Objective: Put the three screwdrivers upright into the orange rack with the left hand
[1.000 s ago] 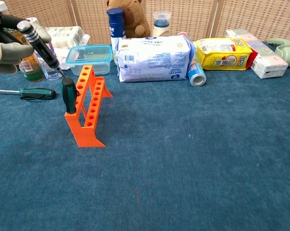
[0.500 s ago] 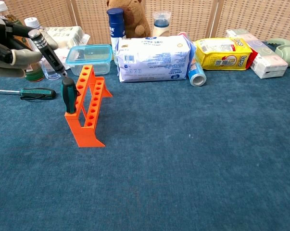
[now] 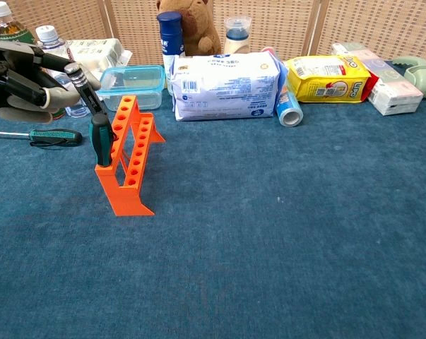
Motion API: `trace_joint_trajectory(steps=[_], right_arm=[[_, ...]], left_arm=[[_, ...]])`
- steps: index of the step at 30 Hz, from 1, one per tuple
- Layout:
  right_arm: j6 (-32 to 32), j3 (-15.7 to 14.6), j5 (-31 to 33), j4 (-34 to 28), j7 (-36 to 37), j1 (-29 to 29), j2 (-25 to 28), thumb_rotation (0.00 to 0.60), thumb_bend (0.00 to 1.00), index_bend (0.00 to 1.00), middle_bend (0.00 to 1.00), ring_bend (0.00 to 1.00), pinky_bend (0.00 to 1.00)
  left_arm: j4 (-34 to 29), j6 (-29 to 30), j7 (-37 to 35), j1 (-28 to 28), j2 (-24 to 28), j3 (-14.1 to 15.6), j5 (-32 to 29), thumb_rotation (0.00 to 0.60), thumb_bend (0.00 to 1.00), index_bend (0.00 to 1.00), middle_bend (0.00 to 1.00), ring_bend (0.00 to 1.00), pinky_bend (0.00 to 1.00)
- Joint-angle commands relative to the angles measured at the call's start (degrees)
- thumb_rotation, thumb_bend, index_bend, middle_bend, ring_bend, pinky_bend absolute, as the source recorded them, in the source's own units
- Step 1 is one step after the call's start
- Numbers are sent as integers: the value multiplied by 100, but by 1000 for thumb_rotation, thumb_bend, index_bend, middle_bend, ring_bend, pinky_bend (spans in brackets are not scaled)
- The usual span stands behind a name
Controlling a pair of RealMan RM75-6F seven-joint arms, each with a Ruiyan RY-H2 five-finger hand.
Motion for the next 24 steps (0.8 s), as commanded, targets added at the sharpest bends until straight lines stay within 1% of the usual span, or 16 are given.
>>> trace_joint_trajectory(steps=[1,12,16,24], right_arm=[[-4,0,5,-5,4,0,2,600,39,71,157,87,23],[13,21,33,-19,27,-5,18,600,38,71,157,87,23],[17,22,36,-22,38,-10,25,600,39,70,157,87,23],[25,23,35,-34,41,-17,35,600,39,71,157,87,23]], left_arm=[[9,9,237,-112,-42,24,-195,600,531,499,978,976,951],[-39,262,881,-291,-213,98,-720,600,530,500,978,976,950],[-72,327,1005,-299,-243,98,-805,600,531,501,978,976,950],[-144,268,1096,-303,-240,78,-848,600,529,500,973,976,951]])
